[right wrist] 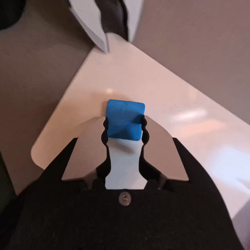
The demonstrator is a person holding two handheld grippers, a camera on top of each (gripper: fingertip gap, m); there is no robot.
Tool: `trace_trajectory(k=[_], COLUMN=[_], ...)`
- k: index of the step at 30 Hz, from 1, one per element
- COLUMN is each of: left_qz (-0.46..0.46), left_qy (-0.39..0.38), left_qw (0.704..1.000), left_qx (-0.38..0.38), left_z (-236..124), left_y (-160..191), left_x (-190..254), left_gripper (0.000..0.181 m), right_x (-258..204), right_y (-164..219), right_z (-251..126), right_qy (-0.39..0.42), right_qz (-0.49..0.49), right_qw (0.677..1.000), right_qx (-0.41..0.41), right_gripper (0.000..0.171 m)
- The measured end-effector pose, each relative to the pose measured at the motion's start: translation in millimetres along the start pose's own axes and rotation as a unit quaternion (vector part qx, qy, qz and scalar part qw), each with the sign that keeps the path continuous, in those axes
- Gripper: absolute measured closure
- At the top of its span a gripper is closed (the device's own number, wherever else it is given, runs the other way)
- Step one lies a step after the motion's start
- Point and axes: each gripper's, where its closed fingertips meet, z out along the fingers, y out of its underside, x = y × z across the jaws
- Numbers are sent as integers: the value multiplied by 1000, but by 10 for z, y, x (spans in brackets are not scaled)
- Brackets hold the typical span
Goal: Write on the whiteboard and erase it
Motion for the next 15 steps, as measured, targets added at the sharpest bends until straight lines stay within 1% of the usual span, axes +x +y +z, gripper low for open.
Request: trace_trajectory(k=[2,3,4,5,6,7,8,10,12,13,15], left_qz=[0,0,0,0,0,0,0,1,3,4,4], left_qy=[-1,-2,-3,-3,-3,-2,-1,0,3,3,5], left_qw=[1000,1000,1000,1000,1000,1000,1000,1000,1000,1000,1000], left_qx=[0,-1,-1,-2,-3,-2,-2,-2,-2,-1,-1], left_z=[0,0,2,2,0,1,0,2,2,3,3], left_y=[-1,-1,-3,-3,0,1,0,0,0,0,0], left_x=[0,0,0,-2,0,-2,-3,-3,7,7,4], left_gripper=[152,152,152,152,152,153,153,153,154,154,154], right_x=[655,981,1247,1392,1405,1245,982,319,-251,-397,-427], right_y=[346,434,439,376,244,58,-122,-294,-198,-77,240], right_z=[-209,-266,-273,-247,-172,-67,38,147,108,45,-123], right_qy=[58,76,89,97,101,84,59,15,-13,-15,-9], right_qz=[72,112,144,156,147,122,92,22,-25,-29,3], right_qw=[995,991,986,983,984,989,993,999,999,999,1000], right_qx=[-25,-19,-3,8,14,26,35,33,21,16,12], right_gripper=[123,123,123,123,123,123,123,123,122,122,123])
